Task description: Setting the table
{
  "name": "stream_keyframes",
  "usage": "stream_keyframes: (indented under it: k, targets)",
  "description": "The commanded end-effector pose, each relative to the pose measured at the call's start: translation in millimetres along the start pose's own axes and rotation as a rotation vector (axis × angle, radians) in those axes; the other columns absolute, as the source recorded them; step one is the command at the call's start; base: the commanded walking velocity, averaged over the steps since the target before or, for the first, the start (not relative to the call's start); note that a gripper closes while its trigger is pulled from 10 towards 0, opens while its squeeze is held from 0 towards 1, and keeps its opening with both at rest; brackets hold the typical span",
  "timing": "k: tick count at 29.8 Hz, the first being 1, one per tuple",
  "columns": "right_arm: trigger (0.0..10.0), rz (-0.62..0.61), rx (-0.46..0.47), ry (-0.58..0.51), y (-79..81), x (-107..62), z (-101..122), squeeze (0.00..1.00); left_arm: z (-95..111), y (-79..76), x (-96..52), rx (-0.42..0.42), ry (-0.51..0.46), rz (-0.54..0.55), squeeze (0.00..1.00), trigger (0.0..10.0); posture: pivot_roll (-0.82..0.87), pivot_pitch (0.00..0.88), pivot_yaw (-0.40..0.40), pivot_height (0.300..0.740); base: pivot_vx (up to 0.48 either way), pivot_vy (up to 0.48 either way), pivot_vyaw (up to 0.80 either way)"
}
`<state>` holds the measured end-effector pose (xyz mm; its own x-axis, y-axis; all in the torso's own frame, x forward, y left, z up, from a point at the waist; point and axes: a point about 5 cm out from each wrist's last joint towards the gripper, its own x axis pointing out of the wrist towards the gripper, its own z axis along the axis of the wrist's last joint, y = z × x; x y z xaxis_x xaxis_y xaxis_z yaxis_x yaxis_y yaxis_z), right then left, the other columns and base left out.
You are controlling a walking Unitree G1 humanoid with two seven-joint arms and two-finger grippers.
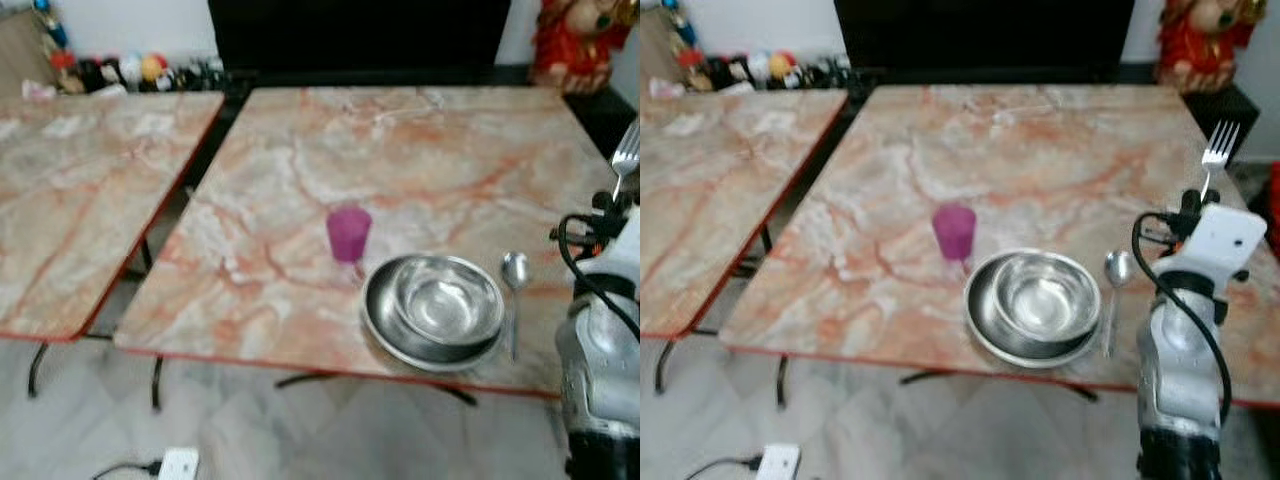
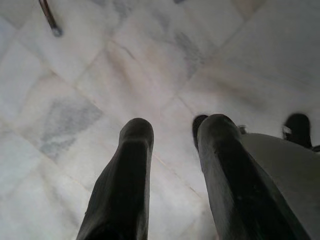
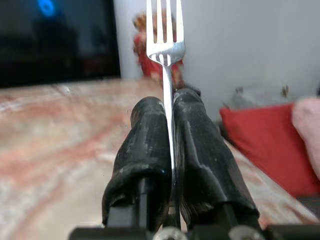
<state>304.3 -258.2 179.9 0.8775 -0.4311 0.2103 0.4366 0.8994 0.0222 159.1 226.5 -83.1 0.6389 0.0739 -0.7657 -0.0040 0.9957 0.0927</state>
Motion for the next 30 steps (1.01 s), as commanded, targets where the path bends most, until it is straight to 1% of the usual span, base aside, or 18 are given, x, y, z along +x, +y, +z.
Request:
stream_keyframes:
  k: [1, 2, 5, 6, 7, 8, 9, 12, 17, 19, 21, 22, 24, 27, 30]
  targets:
    - [10.0, -0.006, 0.016, 0.062, -1.0, 1.0, -9, 0.0, -6, 7.6, -2.6, 0.0, 0.023, 0.018, 0.0, 10.0, -0.1, 0.088, 0.053, 0.74, 0.0, 0.0, 0.0]
    - [10.0, -0.006, 0.016, 0.062, -1.0, 1.0, -9, 0.0, -6, 7.6, -2.6, 0.0, 0.023, 0.018, 0.0, 10.0, -0.1, 0.088, 0.053, 0.74, 0.0, 0.0, 0.0]
    - [10.0, -0.032, 0.013, 0.189, -5.3, 3.1, -29, 0.0, -5, 8.7, -2.3, -0.001, 0.023, 0.016, 0.0, 10.0, -0.1, 0.085, 0.052, 0.74, 0.0, 0.0, 0.0]
    - [10.0, -0.032, 0.013, 0.189, -5.3, 3.1, -29, 0.0, -5, 8.7, -2.3, -0.001, 0.023, 0.016, 0.0, 10.0, -0.1, 0.085, 0.052, 0.74, 0.0, 0.0, 0.0]
    - [10.0, -0.051, 0.013, 0.256, -6.9, 3.4, -38, 0.0, -4, 9.6, -2.2, -0.001, 0.023, 0.016, 0.0, 10.0, -0.09, 0.086, 0.051, 0.74, 0.0, 0.0, 0.0]
    - [10.0, -0.046, 0.046, 0.287, -5.5, 3.9, -43, 0.0, -4, 10.3, -2.2, -0.002, 0.024, 0.016, 0.0, 10.0, -0.09, 0.086, 0.051, 0.74, 0.0, 0.0, 0.0]
    - [10.0, -0.04, 0.055, 0.294, -4.7, 4.2, -44, 0.0, -4, 10.5, -2.2, -0.002, 0.024, 0.016, 0.0, 10.0, -0.09, 0.088, 0.053, 0.74, 0.0, 0.0, 0.0]
    - [10.0, -0.003, 0.014, 0.332, -1.2, 4.8, -52, 0.0, -5, 10.8, -2.5, -0.002, 0.026, 0.016, 0.0, 10.0, -0.1, 0.088, 0.055, 0.74, 0.0, 0.0, 0.0]
    - [10.0, 0.008, -0.008, 0.396, 0.3, 1.6, -64, 0.0, -6, 10.2, -2.9, 0.0, 0.03, 0.017, 0.0, 10.0, -0.09, 0.096, 0.062, 0.74, 0.0, 0.0, 0.0]
    - [10.0, 0.019, -0.024, 0.405, 1.4, 0.9, -67, 0.0, -6, 10.3, -3.0, 0.001, 0.031, 0.017, 0.0, 10.0, -0.1, 0.095, 0.063, 0.74, 0.0, 0.0, 0.0]
    - [10.0, 0.026, -0.074, 0.414, 2.3, -1.5, -69, 0.0, -6, 10.5, -3.0, 0.003, 0.029, 0.017, 0.0, 10.0, -0.1, 0.097, 0.067, 0.74, 0.0, 0.0, 0.0]
    - [10.0, 0.026, -0.074, 0.414, 2.3, -1.5, -69, 0.0, -6, 10.5, -3.0, 0.003, 0.029, 0.017, 0.0, 10.0, -0.1, 0.097, 0.067, 0.74, 0.0, 0.0, 0.0]
    - [10.0, 0.008, -0.064, 0.43, -0.5, -3.3, -73, 0.0, -6, 11.0, -3.0, 0.004, 0.028, 0.015, 0.0, 10.0, -0.1, 0.1, 0.072, 0.74, 0.0, 0.0, 0.0]
    - [10.0, -0.02, -0.089, 0.439, -7.5, -6.7, -74, 0.0, -5, 11.6, -2.9, 0.008, 0.026, 0.013, 0.0, 10.0, -0.1, 0.103, 0.076, 0.74, 0.0, 0.0, 0.0]
    - [10.0, -0.032, -0.1, 0.443, -10.7, -8.3, -75, 0.0, -5, 11.8, -2.7, 0.009, 0.025, 0.013, 0.0, 10.0, -0.1, 0.104, 0.079, 0.74, 0.0, 0.0, 0.0]
